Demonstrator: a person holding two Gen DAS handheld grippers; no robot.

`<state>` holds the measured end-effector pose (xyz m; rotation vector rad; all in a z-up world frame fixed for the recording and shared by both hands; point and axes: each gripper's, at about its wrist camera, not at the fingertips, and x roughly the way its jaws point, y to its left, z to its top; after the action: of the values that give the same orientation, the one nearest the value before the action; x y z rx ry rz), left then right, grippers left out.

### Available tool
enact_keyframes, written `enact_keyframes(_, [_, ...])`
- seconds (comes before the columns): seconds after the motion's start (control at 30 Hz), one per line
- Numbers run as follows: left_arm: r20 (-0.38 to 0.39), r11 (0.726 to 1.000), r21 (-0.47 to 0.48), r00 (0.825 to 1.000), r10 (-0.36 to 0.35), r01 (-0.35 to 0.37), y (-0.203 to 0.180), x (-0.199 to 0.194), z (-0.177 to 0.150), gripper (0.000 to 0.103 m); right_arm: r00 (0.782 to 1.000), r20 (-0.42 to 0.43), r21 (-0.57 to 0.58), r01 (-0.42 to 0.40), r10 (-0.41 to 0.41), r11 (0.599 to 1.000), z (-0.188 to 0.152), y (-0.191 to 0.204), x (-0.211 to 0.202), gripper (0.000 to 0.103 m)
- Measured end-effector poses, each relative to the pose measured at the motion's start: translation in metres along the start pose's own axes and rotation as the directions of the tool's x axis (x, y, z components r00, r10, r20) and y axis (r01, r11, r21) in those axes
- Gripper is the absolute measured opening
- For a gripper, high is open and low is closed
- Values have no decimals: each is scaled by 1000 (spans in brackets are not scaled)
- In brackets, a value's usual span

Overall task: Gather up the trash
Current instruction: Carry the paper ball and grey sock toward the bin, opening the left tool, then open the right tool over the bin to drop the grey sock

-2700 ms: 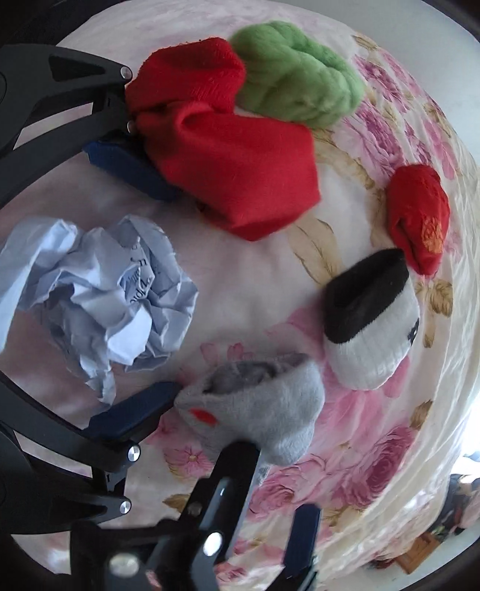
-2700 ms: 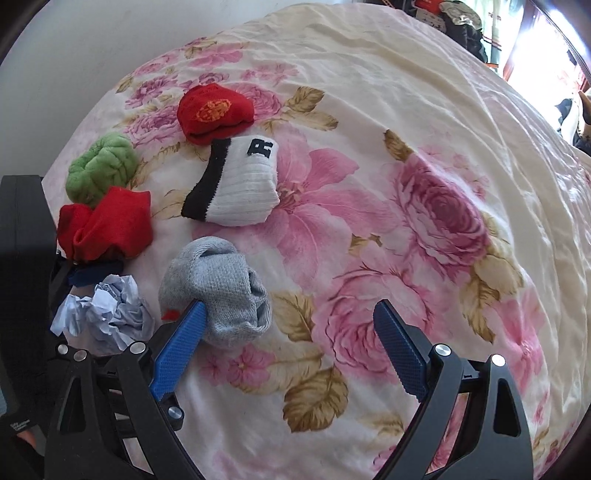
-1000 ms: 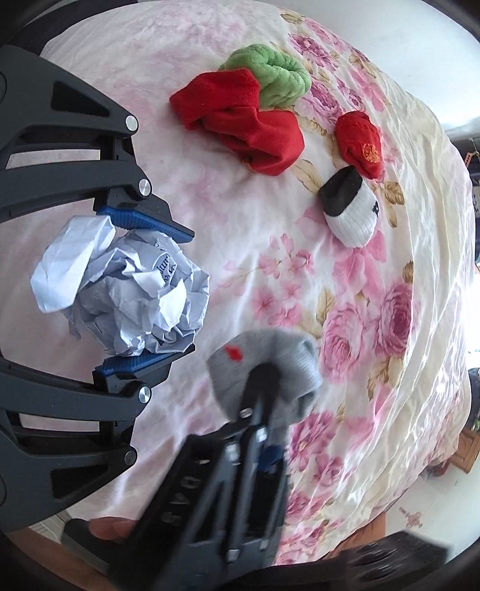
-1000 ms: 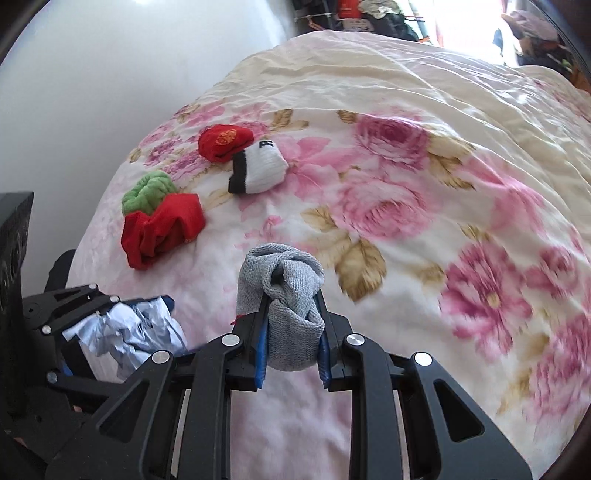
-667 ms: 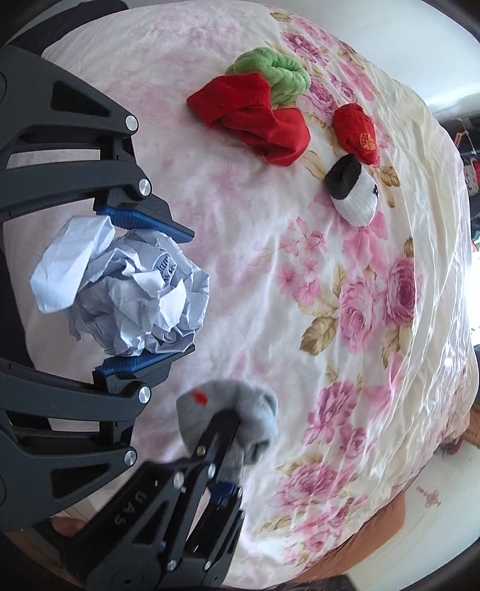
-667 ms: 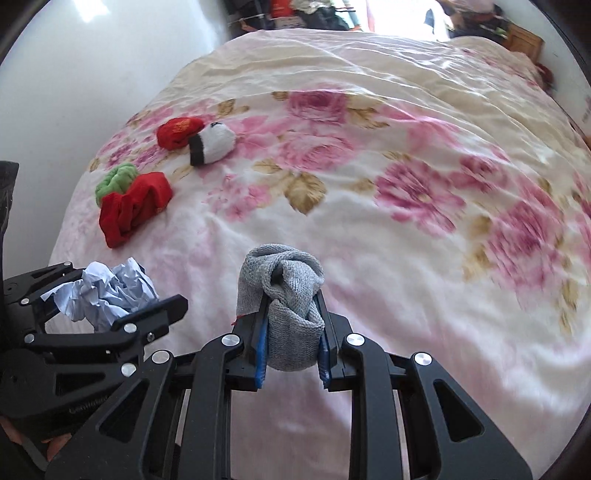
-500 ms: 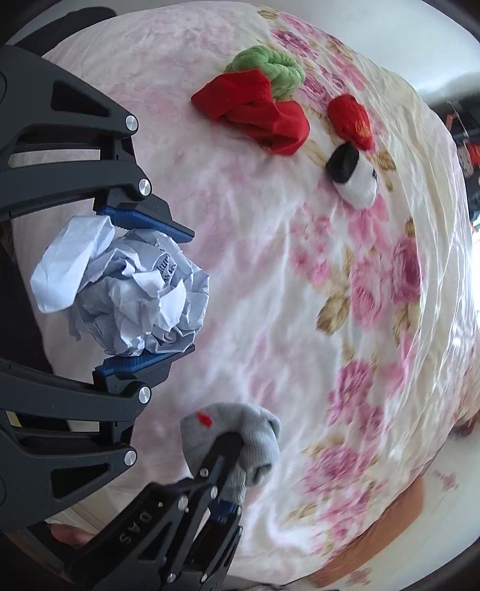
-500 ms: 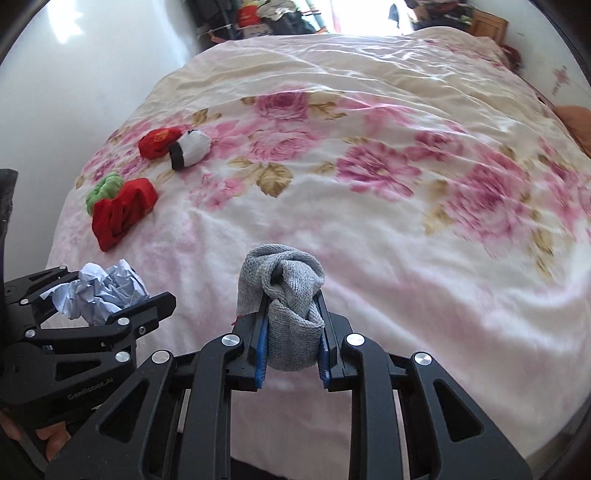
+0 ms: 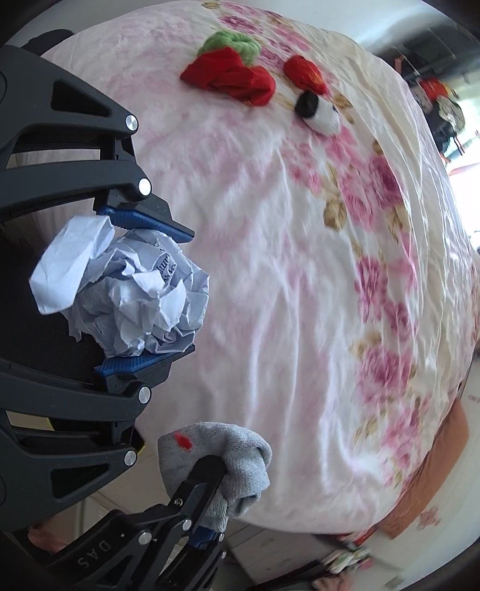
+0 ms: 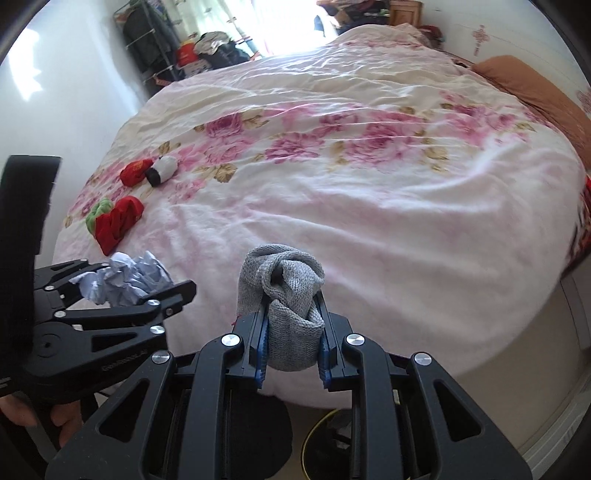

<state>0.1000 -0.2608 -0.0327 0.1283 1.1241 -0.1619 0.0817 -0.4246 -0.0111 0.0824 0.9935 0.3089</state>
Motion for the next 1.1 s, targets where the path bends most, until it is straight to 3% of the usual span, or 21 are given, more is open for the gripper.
enact_keyframes(0.27, [10, 977, 193, 995, -96, 92, -69, -10, -23, 53, 996, 53, 122, 68, -75, 990, -53, -29, -57, 19])
enact_keyframes(0.47, [-67, 920, 317, 973, -223, 232, -123, -9, -48, 53, 984, 63, 234, 148, -167, 961, -97, -59, -100, 19])
enact_keyframes(0.63, [-133, 864, 396, 950, -281, 311, -159, -3, -66, 56, 973, 64, 302, 192, -221, 934, -126, -78, -124, 19])
enact_keyframes(0.7, [-181, 842, 432, 946, -270, 323, -175, 5, -72, 76, 970, 60, 317, 204, -234, 926, -135, -82, -130, 19])
enact_keyframes(0.73, [-206, 828, 465, 948, -243, 313, -183, 9, -75, 81, 970, 61, 322, 206, -237, 924, -139, -84, -131, 19])
enact_keyframes(0.87, [-194, 803, 536, 964, -184, 262, -191, 11, -83, 84, 968, 44, 343, 219, -249, 913, -151, -88, -134, 19])
enact_keyframes(1.0, [-222, 807, 521, 957, -186, 278, -185, 14, -82, 86, 968, 23, 351, 224, -248, 909, -155, -90, -128, 19])
enact_keyframes(1.1, [-212, 810, 529, 963, -165, 255, -181, 15, -78, 86, 970, -20, 351, 234, -242, 907, -159, -92, -119, 20])
